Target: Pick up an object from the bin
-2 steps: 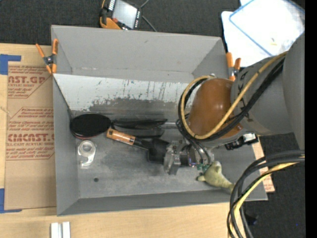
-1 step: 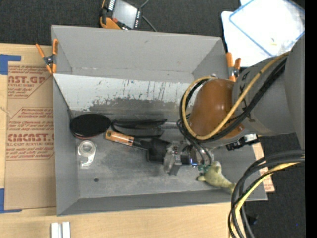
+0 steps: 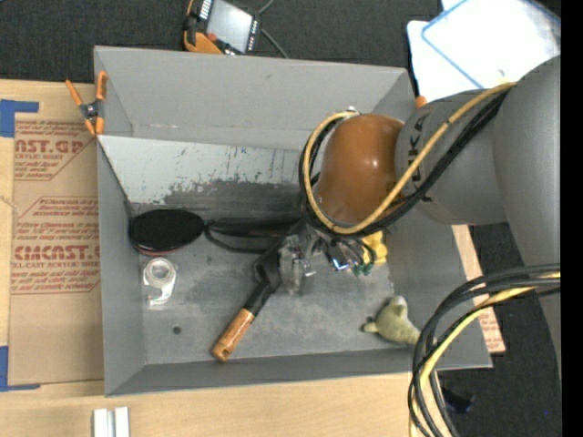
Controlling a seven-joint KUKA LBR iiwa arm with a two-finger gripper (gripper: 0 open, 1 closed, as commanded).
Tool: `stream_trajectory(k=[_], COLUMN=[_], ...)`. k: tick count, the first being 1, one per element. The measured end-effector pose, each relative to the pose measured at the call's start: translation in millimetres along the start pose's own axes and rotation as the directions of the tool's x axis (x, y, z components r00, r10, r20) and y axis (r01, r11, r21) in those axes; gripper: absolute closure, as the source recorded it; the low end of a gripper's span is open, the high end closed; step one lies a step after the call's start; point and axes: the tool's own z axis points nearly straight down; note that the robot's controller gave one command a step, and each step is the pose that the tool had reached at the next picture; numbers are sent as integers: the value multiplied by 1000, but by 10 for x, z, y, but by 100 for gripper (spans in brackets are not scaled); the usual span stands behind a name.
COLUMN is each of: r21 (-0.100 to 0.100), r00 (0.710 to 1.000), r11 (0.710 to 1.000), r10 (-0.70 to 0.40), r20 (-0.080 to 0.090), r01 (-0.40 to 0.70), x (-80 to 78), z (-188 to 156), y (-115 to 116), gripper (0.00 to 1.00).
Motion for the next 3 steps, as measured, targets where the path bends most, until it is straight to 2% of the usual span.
stream_trajectory(k=[1,2,3], r21=[2,1,1], r00=[929,929,990], r11=[929,929,990], r10=[370,370,144], r20=[-3,-3,-3], r01=[-370,-370,-144], x=[511,511,375], z=[-670,-670,-263], y=[-78,-75,320], gripper=[0,0,0])
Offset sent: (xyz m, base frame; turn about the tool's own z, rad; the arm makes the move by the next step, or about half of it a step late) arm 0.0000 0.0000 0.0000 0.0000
